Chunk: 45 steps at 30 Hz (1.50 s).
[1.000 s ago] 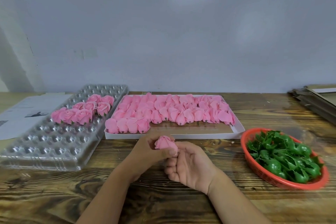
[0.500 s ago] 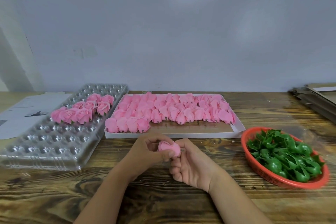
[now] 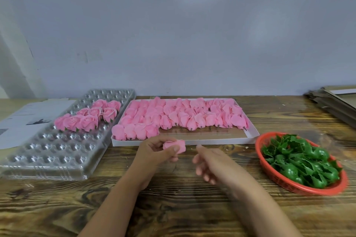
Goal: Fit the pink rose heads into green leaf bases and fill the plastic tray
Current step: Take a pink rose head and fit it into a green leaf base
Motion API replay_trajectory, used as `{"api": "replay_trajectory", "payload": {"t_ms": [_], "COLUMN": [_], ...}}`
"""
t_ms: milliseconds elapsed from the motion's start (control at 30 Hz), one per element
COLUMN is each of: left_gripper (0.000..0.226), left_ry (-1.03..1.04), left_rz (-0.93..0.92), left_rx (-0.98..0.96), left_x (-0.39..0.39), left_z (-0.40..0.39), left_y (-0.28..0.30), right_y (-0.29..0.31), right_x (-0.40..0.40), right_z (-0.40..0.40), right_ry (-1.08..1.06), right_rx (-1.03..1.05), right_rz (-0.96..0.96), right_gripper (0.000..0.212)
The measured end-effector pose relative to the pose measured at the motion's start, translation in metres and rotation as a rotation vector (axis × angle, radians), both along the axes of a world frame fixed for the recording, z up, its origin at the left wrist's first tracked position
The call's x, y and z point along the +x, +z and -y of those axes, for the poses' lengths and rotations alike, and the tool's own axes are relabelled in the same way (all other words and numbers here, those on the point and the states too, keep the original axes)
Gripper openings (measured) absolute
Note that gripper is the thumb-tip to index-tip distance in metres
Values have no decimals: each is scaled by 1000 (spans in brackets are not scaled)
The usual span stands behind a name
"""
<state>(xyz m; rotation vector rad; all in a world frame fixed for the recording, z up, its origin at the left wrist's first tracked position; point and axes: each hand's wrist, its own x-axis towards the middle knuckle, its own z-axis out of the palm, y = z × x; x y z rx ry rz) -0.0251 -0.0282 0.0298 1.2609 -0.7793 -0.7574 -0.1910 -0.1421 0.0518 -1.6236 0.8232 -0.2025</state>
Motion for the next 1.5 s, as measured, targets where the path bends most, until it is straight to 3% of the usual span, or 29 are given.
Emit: {"api": "replay_trajectory", "payload": {"t_ms": [100,167,233,300,400,500,700,1067,1200,1400,1500], "left_gripper": [26,28,29,31,33,29,29,29,29,32,34], "left_ry": [10,8,7,10,-2,-4,-9,-6,-15,-21,-19], "left_rz": [-43,-53,-63,-75,-61,-65,-70,-68,-49,-44,-50], "left_rx": [13,18,20,25,41,41,45,60,62,58,50], "left_x": [1,2,2,3,3,3,3,6,6,5,5], "left_z": [1,1,1,2,3,3,3,4,3,2,2], "left_y": [-1,-3,-4,-6,-7,-8,-10,-12,-11,-10,-10], "right_y": [33,58,77,84,75,60,38,41,48,59,61], "right_x": [-30,-50,-66,-76,-83,-84,-78,-75,-77,-80,-81], "right_z": [18,39,65,94,124,135,136,137,135,129,127], "right_ry": [-40,-163,-254,-246,-178,-115,-102,19,-86,-235,-215], "right_rx": [-527,-768,-910,-918,-906,-950,-972,-922,-977,-1060,-1012], "right_rz": [-10,-18,-149,-379,-695,-810,-991,-1063,-993,-929,-915], "right_gripper": [20,10,13,15,4,17,15,12,15,38,28]}}
